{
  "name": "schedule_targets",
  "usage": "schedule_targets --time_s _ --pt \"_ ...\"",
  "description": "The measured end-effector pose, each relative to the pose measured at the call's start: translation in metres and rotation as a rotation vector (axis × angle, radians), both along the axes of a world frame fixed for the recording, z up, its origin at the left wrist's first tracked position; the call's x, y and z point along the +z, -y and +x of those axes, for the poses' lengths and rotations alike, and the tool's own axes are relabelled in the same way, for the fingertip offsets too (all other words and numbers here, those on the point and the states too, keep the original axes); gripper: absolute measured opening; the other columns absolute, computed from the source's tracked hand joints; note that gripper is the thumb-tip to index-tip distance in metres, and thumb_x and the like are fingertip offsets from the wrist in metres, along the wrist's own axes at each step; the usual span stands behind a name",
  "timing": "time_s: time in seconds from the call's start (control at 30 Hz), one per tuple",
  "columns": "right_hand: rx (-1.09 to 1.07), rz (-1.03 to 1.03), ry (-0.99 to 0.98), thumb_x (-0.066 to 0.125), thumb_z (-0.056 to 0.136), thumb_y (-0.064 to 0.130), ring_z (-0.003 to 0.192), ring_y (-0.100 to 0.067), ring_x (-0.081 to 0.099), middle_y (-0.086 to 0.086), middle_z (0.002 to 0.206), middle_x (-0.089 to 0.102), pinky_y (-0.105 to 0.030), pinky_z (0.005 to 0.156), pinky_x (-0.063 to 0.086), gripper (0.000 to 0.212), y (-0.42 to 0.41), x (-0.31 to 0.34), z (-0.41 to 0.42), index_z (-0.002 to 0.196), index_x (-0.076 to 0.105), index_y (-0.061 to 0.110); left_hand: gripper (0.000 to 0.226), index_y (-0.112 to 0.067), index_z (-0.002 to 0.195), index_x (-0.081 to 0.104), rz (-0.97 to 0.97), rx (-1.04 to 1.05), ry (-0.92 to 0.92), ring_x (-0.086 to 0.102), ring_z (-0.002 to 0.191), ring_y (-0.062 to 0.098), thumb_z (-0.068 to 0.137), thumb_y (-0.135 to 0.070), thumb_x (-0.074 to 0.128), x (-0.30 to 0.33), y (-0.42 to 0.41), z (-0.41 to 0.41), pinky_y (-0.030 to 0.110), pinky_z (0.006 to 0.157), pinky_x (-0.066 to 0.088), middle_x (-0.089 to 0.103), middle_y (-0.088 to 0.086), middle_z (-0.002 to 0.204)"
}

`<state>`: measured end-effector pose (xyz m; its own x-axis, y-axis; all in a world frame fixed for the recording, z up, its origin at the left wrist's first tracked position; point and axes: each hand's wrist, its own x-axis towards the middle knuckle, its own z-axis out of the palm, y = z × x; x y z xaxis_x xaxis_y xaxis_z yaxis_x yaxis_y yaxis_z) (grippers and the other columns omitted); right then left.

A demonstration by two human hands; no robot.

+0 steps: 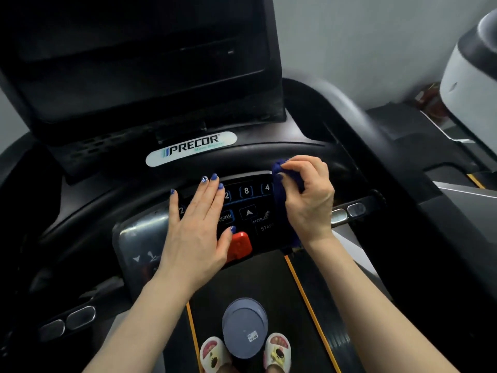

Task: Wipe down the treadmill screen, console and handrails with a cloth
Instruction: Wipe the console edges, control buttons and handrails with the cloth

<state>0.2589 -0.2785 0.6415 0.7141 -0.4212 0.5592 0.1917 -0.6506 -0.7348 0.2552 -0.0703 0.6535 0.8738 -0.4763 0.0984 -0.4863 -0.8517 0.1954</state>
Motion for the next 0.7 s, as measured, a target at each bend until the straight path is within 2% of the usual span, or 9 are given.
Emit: schedule_targets --time_s 0.17,0.33,0.47,0.57,0.7 --pt "-0.051 -0.048 -0.059 0.070 0.082 0.003 0.097 -0.023 0.058 -0.006 0.101 0.065 -0.017 0.092 0.042 0.012 -0.013 -0.011 0.008 0.094 0.070 0.004 0.073 -0.012 0.155 0.025 -0.038 -0.029 0.025 0.006 0.152 0.010 0.092 -0.048 0.034 0.005 -0.020 0.007 0.047 0.122 -0.011 0.015 -0.001 0.165" --pt "-0.019 -0.023 -0.090 0.069 0.084 0.007 0.107 -0.017 0.059 0.007 0.109 0.063 -0.027 0.096 0.047 0.017 -0.015 -0.014 0.003 0.101 0.072 0.008 0.072 -0.011 0.155 0.026 -0.025 -0.038 0.014 0.008 0.152 0.011 0.093 -0.048 0.034 0.002 -0.038 0.014 0.051 0.122 -0.009 0.017 0.001 0.164" --pt "-0.042 0.043 -0.109 0.068 0.084 -0.002 0.104 -0.019 0.060 -0.003 0.108 0.063 -0.036 0.093 0.050 0.017 -0.004 -0.023 -0.007 0.099 0.071 0.005 0.070 -0.011 0.154 0.029 -0.029 -0.041 0.010 0.013 0.152 0.012 0.094 -0.046 0.036 0.001 -0.039 0.016 0.051 0.122 -0.008 0.022 0.002 0.163" --pt "-0.126 0.141 -0.113 0.063 0.087 -0.001 0.104 -0.022 0.061 -0.008 0.107 0.063 -0.044 0.093 0.050 0.016 -0.002 -0.036 -0.025 0.101 0.068 0.003 0.069 -0.010 0.153 0.030 -0.026 -0.039 0.020 0.017 0.151 0.013 0.094 -0.044 0.038 0.001 -0.039 0.016 0.053 0.121 -0.007 0.025 0.004 0.162" --pt "-0.121 0.183 -0.148 0.061 0.091 0.004 0.108 -0.016 0.061 -0.008 0.110 0.066 -0.031 0.098 0.047 0.018 -0.007 -0.048 -0.039 0.107 0.069 0.003 0.069 -0.008 0.153 0.031 -0.059 -0.014 0.007 0.019 0.151 0.015 0.092 -0.040 0.042 0.000 -0.035 0.015 0.052 0.122 -0.007 0.026 0.005 0.162"
